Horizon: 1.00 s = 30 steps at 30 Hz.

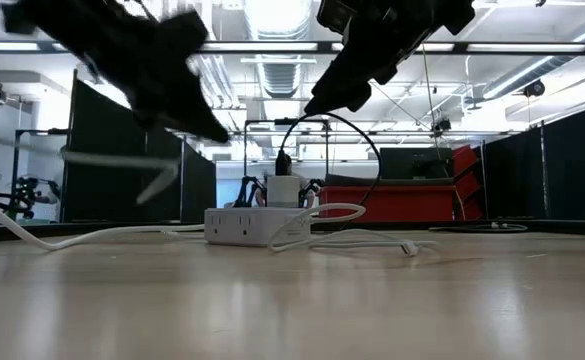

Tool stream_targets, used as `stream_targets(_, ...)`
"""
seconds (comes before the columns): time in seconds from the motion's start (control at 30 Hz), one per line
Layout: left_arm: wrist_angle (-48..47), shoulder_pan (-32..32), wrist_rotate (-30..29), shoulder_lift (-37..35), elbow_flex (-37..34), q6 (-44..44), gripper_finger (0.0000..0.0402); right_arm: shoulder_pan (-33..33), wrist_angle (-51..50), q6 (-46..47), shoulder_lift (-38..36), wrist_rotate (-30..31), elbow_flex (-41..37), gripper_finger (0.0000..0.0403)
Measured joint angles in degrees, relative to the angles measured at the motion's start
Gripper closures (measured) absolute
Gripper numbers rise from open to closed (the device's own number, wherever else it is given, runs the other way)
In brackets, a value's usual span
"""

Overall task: Insert USB
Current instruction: Adjust the top white outlet extension

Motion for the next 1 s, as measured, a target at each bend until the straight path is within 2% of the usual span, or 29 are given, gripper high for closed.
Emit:
stream_targets(0.07,-0.2,-2.68,-3.66,-1.88,-0.01,2.17,0.0401,0.0,0.04,-0.25,0.0,0.0,0.0,0.0204)
stream_targets(0.17,-0.29,-5.86,-6.05,-3.54,-0.04,6.06,0.0401,0.0,0.09,-0.38,0.0,0.01,0.0,0.0204)
stream_targets(0.43,0.01,-15.13,-5.97,-5.59,-0.14,17.11,0.0401,0.43,-0.17,0.63,0.0,-0.06,0.0,0.0204)
stream_targets(0.57,-0.04,-18.78,-6.32,-7.3,-0.12,19.55,0.0401,0.63,-0.07,0.71,0.0,-0.07,0.0,0.0204)
stream_targets(0.63,-0.75,-19.92,-2.77,-7.98,-0.12,20.53,0.0401,0.66,-0.07,0.68,0.0,-0.04,-0.01,0.0204)
stream_targets(0.77,-3.44,-21.02,8.44,-8.63,-0.12,19.66,0.0401,1.02,0.02,0.65,0.02,-0.02,-0.02,0.0204)
stream_targets(0.87,-9.28,-21.25,11.84,-8.7,-0.12,16.05,0.0401,1.84,0.07,0.64,0.02,0.04,-0.09,0.0204)
stream_targets(1.0,-18.68,-21.28,20.75,-10.13,-0.12,10.32,0.0402,3.49,0.11,2.09,0.02,-0.04,-0.09,0.0204)
